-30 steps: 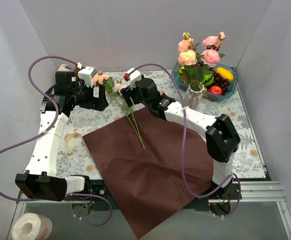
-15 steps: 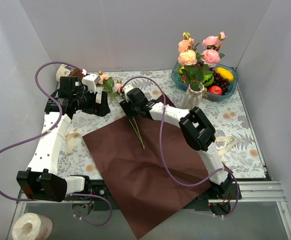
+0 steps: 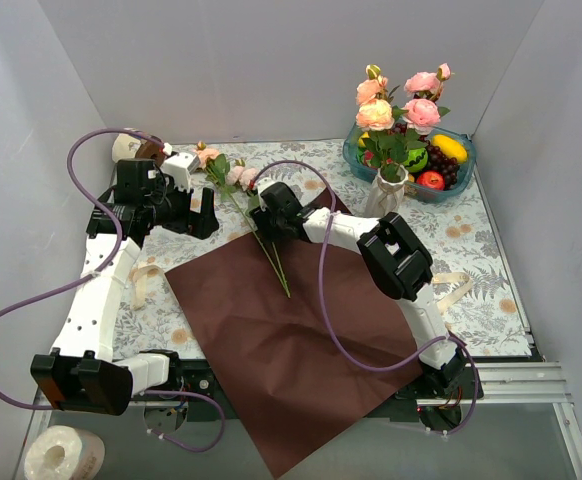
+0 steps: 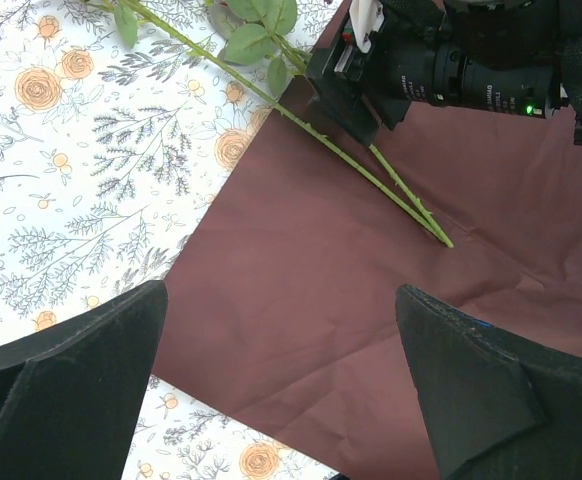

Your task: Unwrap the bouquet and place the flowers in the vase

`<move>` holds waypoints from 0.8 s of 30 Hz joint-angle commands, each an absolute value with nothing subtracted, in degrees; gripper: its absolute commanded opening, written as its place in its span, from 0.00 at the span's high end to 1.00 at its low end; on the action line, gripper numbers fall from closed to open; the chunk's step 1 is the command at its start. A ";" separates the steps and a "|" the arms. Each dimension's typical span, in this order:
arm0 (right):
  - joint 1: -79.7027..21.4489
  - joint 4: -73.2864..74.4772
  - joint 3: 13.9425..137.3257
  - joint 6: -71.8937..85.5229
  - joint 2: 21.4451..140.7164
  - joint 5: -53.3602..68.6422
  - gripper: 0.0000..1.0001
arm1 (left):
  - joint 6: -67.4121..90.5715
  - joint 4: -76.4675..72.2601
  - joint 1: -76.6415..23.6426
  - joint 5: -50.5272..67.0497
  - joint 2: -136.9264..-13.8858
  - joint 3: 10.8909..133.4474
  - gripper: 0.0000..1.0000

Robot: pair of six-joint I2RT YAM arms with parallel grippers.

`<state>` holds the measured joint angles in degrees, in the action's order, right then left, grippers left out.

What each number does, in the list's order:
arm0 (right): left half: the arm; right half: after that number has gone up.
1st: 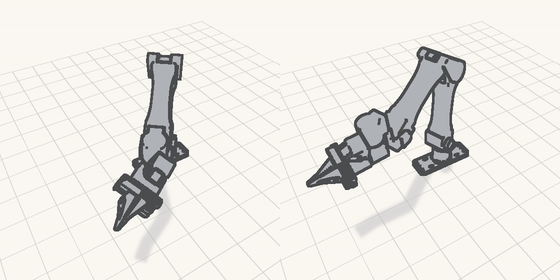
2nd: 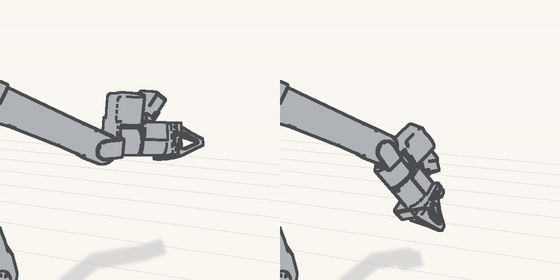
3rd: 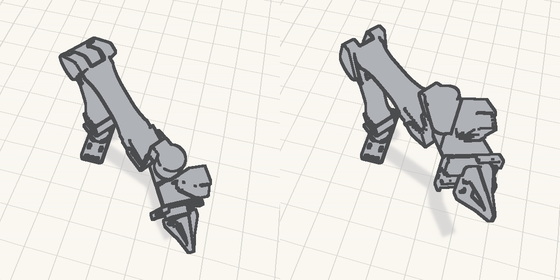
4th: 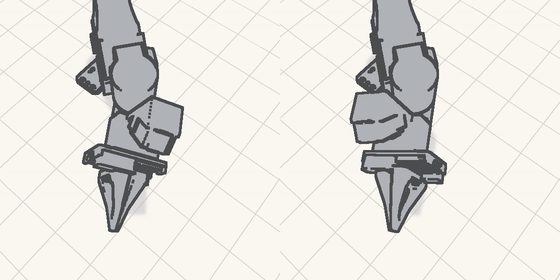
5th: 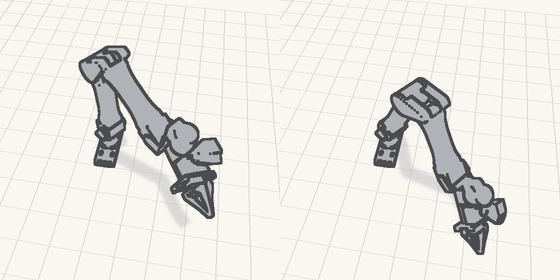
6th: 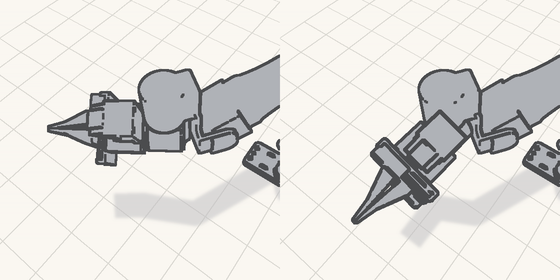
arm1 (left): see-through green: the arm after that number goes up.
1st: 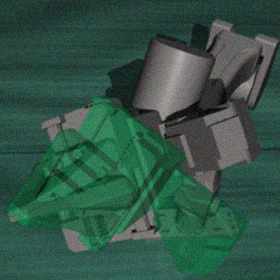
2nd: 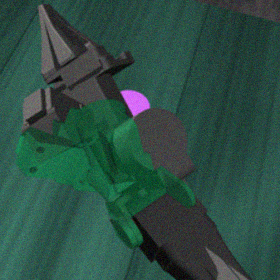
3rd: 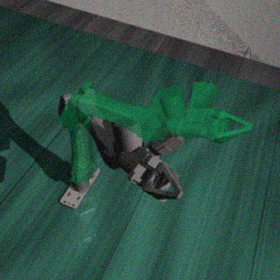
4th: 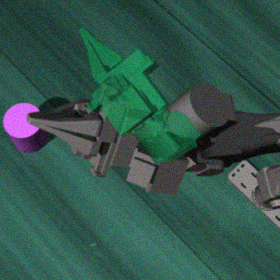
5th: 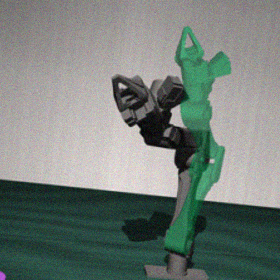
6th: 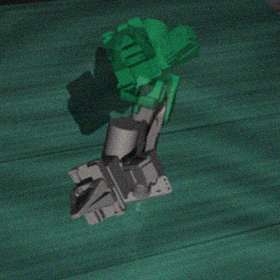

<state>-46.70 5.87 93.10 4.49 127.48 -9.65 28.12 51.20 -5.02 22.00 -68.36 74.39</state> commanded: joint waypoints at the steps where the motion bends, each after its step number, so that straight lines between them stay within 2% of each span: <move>1: -46.32 3.87 96.84 5.10 127.87 -8.09 0.38 | 26.98 50.54 -4.75 22.15 -66.62 73.65 0.02; 6: -45.79 5.62 101.68 5.27 130.60 -7.03 0.42 | 26.46 49.92 -4.75 21.97 -66.71 72.60 0.02; 9: -45.27 6.94 103.88 4.83 131.83 -6.50 0.55 | 26.46 49.22 -4.75 21.97 -66.27 71.81 0.02; 12: -44.39 7.82 104.41 5.27 132.27 -6.24 0.60 | 26.81 48.78 -4.75 22.06 -66.27 71.46 0.02; 15: -43.59 7.91 103.72 5.80 131.93 -5.71 0.59 | 26.81 49.04 -4.75 22.06 -66.27 71.72 0.02; 24: -43.50 8.88 103.10 5.80 131.92 -5.27 0.42 | 26.54 50.19 -4.75 21.80 -65.65 73.30 0.02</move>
